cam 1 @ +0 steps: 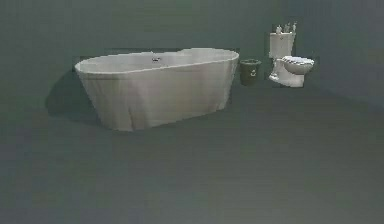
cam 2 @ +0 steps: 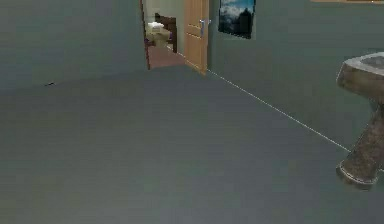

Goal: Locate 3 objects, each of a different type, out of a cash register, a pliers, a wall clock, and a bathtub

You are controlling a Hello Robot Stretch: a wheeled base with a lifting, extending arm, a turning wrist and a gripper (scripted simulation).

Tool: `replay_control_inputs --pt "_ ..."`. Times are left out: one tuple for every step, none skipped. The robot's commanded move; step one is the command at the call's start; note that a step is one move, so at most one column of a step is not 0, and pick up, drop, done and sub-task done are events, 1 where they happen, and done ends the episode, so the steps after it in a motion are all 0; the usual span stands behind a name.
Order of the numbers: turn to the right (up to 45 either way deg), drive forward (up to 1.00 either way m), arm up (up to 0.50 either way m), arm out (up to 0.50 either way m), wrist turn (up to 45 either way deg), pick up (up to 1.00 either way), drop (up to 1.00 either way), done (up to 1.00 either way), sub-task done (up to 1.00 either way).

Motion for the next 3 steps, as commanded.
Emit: replay_control_inputs --pt "-24.0 0.0 0.0 0.0 0.0 0.0 0.0 0.0 0.0" --pt "0.0 1.0 0.0 0.0 0.0 0.0 0.0 0.0 0.0" --pt "0.0 0.6 0.0 0.0 0.0 0.0 0.0 0.0 0.0"
